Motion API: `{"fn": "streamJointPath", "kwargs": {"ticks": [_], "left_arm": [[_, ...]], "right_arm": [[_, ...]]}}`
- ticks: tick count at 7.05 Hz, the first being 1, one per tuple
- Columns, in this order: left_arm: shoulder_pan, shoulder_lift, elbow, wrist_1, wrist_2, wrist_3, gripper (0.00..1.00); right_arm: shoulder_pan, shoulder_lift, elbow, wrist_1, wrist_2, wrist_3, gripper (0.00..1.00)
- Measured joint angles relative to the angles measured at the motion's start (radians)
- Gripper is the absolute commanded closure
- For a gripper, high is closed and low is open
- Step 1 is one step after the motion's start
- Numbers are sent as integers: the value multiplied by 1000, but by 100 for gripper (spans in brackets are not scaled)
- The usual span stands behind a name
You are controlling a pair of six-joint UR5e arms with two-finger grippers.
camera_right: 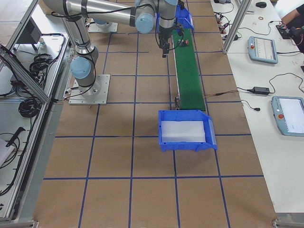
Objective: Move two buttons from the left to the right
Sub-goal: 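Lower the left gripper and grasp the yellow-capped button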
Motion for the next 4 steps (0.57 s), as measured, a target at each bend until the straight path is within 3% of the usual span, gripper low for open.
{"fn": "streamJointPath", "kwargs": {"ticks": [4], "left_arm": [[0,53,70,-74,31,-1,79]], "right_arm": [[0,0,-1,-4,2,6,0]]}}
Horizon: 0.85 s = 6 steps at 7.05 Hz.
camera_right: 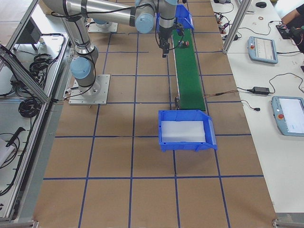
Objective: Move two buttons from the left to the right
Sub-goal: 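Lower the left gripper and grasp the yellow-capped button, then lift the yellow-capped button and carry it to the conveyor start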
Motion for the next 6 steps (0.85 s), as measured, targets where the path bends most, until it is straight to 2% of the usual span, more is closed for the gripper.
{"fn": "streamJointPath", "kwargs": {"ticks": [4,6], "left_arm": [[-32,65,144,-231,-19,-56,79],[-97,83,193,-283,-22,-114,79]], "right_arm": [[0,0,3,-6,1,2,0],[0,1,3,-6,1,-1,0]]}}
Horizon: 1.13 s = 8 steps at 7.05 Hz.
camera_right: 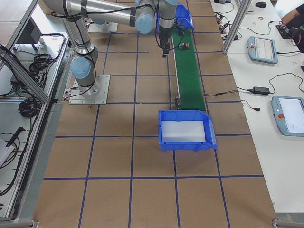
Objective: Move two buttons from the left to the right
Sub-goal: 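Lift the yellow-capped button and carry it to the conveyor start, then place the yellow button on the belt with left gripper while right gripper descends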
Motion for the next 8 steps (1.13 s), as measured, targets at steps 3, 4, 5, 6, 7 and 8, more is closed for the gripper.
{"fn": "streamJointPath", "kwargs": {"ticks": [3,4,5,6,7,8], "left_arm": [[-103,-29,52,30,-84,-158,79],[-132,-70,56,91,-102,-183,79],[-154,-113,57,150,-106,-196,80],[-165,-153,58,206,-95,-201,80],[-168,-190,59,258,-74,-200,80],[-169,-216,61,291,-60,-196,80]], "right_arm": [[0,1,0,0,0,-2,0],[0,1,0,0,0,-2,0],[0,1,0,0,0,-2,0],[0,1,0,0,0,-3,0],[0,1,0,0,0,-3,0],[0,0,0,0,0,0,0]]}}
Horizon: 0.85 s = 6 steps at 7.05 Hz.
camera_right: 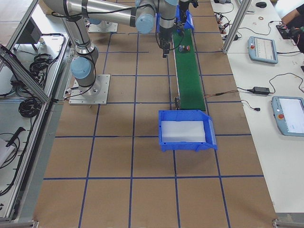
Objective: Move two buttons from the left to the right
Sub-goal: 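Place the yellow button on the belt with left gripper while right gripper descends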
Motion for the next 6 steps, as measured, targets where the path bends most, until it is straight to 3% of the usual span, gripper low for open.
{"fn": "streamJointPath", "kwargs": {"ticks": [3,6], "left_arm": [[-1,-28,11,30,15,45,80],[0,-40,13,32,63,113,80]], "right_arm": [[23,30,-78,-57,54,102,0],[153,174,-193,-100,79,287,0]]}}
